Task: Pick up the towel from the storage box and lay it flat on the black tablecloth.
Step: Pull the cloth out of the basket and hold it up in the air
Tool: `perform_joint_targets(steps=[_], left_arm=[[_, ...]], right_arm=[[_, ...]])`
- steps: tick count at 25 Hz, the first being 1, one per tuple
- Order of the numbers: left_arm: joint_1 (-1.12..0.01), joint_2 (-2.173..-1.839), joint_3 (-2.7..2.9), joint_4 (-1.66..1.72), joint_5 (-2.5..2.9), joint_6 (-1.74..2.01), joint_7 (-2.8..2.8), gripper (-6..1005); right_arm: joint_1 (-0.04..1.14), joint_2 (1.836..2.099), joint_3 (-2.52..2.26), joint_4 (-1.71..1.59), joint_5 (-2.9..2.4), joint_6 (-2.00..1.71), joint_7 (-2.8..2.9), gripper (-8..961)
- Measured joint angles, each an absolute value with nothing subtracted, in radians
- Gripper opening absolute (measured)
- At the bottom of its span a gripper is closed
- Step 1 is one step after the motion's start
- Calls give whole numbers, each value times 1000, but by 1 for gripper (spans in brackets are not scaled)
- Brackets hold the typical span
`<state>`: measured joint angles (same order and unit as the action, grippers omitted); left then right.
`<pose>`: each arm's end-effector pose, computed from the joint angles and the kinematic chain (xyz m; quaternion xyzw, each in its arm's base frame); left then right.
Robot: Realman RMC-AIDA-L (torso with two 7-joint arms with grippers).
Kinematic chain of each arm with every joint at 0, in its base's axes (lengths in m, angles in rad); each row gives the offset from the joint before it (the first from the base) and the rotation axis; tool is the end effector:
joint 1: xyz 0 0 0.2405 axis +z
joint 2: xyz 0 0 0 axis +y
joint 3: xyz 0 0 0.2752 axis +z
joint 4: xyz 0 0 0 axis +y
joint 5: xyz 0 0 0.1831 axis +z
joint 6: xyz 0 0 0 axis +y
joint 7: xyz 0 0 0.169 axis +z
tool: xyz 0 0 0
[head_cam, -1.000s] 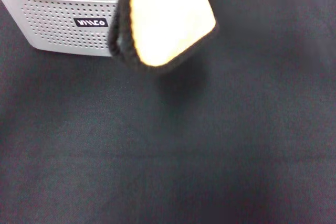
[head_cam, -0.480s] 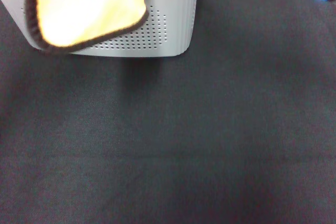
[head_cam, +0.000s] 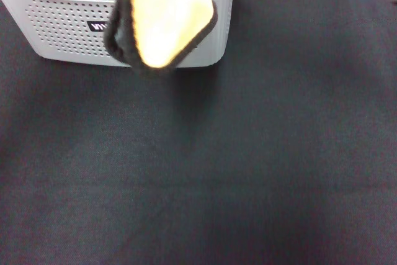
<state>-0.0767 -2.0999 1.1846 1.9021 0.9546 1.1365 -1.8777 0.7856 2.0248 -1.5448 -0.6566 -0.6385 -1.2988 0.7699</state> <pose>-0.0567 0.2482 0.1544 -0.7736 -0.0304 -0.5812 0.2505 0.0374 0.3846 -0.0061 -0.8228 -0.1225 0.5130 0.2118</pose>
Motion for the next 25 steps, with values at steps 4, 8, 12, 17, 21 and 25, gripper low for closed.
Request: perform_joint_targets(steps=[4, 8, 12, 17, 21, 25], left_arm=[[-76, -2099, 1211, 1902, 952, 1137, -1878, 26], [-79, -2099, 1229, 1895, 942, 1139, -1875, 26], [-94, -2099, 1241, 1863, 911, 1142, -1841, 26], [-129, -2097, 1241, 1796, 883, 1145, -1823, 25], [-155, -2096, 1234, 1751, 878, 1146, -1817, 24], [-153, -2095, 1223, 1738, 877, 1146, -1809, 24]], right_arm=[[855, 2026, -1537, -611, -644, -1282, 768, 721], [901, 2029, -1554, -587, -644, -1281, 768, 721], [915, 2029, -1587, -581, -639, -1290, 771, 721], [917, 2029, -1639, -581, -641, -1332, 768, 720], [910, 2029, -1671, -587, -668, -1360, 733, 720], [840, 2028, -1658, -640, -681, -1369, 715, 720]])
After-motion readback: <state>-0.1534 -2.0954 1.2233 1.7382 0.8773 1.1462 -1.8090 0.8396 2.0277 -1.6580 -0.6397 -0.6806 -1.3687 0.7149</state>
